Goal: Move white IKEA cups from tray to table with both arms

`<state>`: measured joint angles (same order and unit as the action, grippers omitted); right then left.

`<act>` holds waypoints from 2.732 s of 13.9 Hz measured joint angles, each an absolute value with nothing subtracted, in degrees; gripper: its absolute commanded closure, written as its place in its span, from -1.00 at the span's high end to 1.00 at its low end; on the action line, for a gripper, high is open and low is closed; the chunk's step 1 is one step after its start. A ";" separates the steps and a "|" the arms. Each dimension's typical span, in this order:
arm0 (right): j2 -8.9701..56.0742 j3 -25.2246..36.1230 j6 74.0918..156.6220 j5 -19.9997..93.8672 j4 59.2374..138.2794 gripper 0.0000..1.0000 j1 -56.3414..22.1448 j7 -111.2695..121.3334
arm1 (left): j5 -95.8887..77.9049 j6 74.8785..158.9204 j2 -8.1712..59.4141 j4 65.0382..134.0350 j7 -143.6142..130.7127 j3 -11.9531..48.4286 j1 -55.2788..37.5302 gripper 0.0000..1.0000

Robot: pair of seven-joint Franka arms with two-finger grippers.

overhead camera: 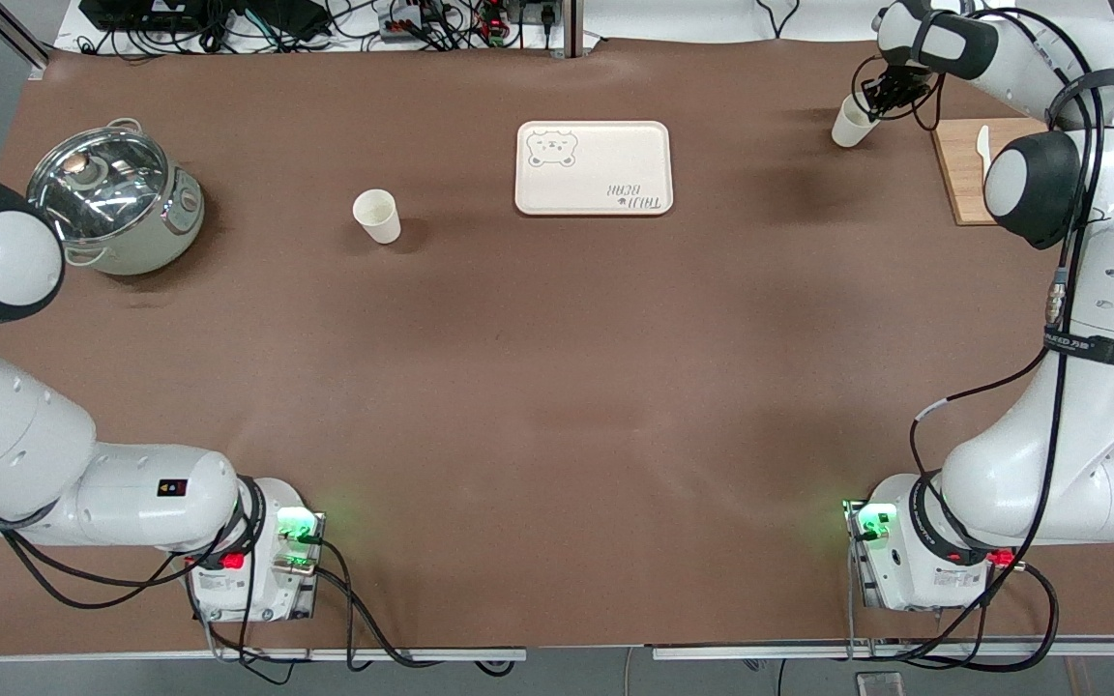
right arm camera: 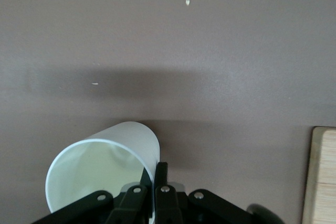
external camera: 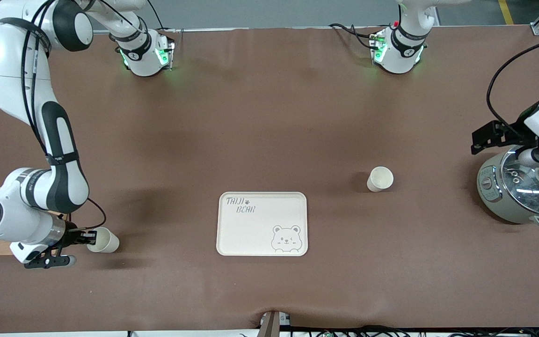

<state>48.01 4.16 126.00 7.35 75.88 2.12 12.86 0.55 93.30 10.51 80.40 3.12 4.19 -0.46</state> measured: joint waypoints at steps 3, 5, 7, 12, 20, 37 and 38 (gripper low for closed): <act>48.25 4.14 126.03 7.39 75.75 0.30 2.17 12.86 | 0.69 96.88 14.50 80.61 3.12 4.19 -0.53 1.00; 48.30 4.13 126.08 7.39 75.77 1.00 2.17 12.83 | 0.93 99.78 17.26 80.63 3.12 4.19 -0.56 1.00; 48.39 4.13 126.11 7.39 75.71 1.00 2.18 12.83 | 0.93 104.58 20.13 80.05 3.12 4.20 -0.56 1.00; 46.27 4.26 125.93 7.34 73.97 1.00 2.27 12.83 | -3.90 106.46 25.70 75.99 1.97 4.95 -1.93 1.00; 35.98 4.45 117.54 6.56 73.72 1.00 3.74 12.75 | -4.20 95.63 18.37 73.61 1.19 5.28 -4.81 1.00; 14.22 4.78 92.37 2.99 75.09 1.00 4.15 2.39 | 0.73 96.69 3.86 90.29 3.01 7.88 0.01 1.00; 12.29 4.70 92.20 2.84 76.59 1.00 4.15 2.38 | 0.73 96.69 3.80 90.37 3.09 7.88 0.20 1.00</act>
